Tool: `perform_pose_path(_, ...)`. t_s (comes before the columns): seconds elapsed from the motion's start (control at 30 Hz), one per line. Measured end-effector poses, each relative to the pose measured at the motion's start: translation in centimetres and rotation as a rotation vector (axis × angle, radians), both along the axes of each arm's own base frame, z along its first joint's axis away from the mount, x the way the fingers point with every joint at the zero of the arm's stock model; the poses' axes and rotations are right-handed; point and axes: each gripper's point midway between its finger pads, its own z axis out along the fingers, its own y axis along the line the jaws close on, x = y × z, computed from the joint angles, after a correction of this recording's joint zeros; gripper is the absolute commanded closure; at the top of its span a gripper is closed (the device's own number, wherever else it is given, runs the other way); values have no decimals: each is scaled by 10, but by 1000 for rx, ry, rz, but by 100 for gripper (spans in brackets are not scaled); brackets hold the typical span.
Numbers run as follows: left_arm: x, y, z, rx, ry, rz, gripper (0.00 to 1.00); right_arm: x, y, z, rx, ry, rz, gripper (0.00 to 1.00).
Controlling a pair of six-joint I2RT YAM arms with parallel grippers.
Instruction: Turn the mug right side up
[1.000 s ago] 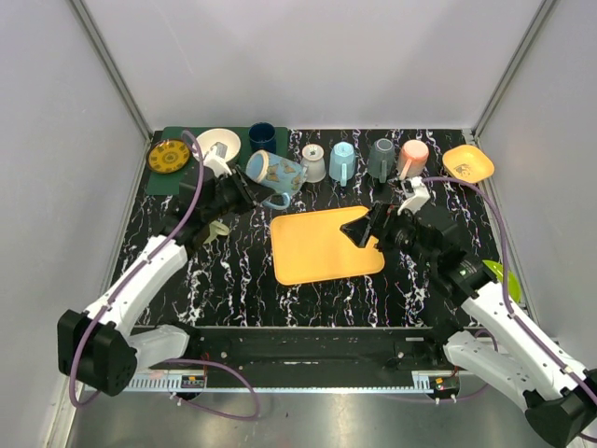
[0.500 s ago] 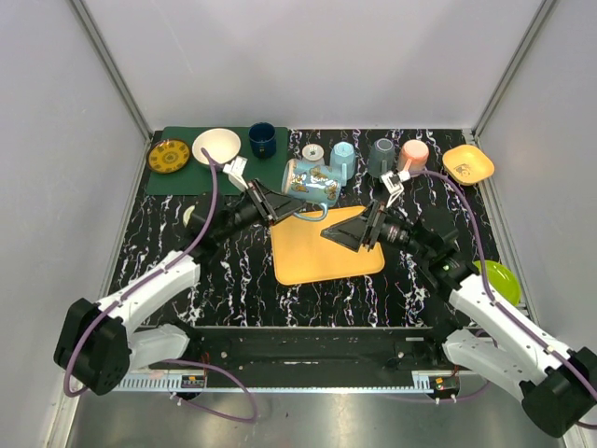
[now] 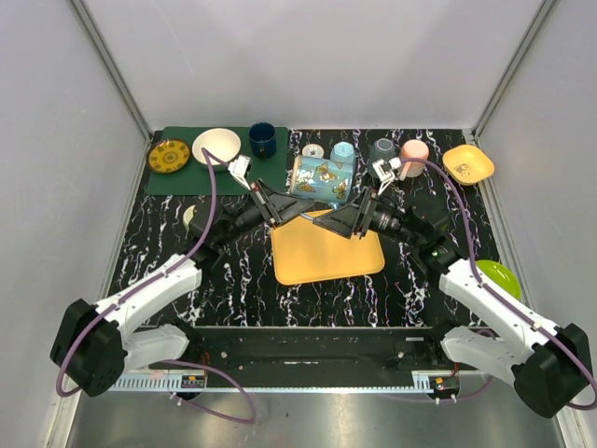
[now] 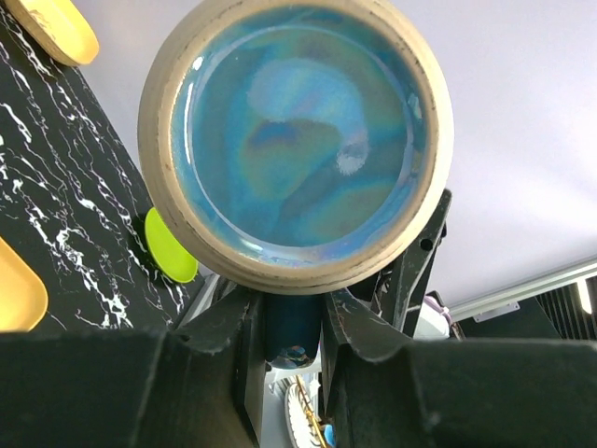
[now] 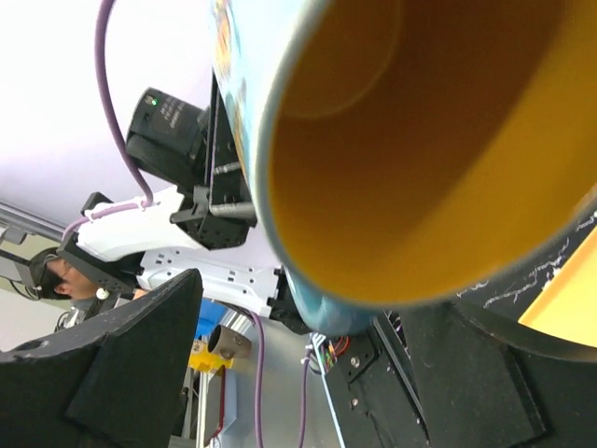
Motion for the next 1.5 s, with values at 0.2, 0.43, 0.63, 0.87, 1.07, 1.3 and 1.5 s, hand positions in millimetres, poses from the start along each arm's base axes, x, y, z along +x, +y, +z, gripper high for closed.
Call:
perform_pose_path(0.2,-5,-1,9,-22,-19,4,100,10,3,13,6,-29,-7,32)
perform_pose_path(0.43,-9,0,20,-52,-46,19,100,19,4,18,19,-40,-16,44)
perform_pose_path(0.63,-10,-2,21,-58,-47,26,100,20,3,22,42,-44,5,27)
perform_pose_path(0.87,-14,-4,21,-61,-48,19,100,20,0,23,50,-44,36,32)
perform_pose_path(1.07,-19,-4,25,-70,-57,8,100,24,-2,22,56,-40,41,47)
perform_pose_path(1.3,-17,-2,26,-67,-93,33,100,21,-1,30,105,6,78,88)
perform_pose_path(1.5,-17,0,23,-78,-102,42,100,20,1,28,113,24,116,100)
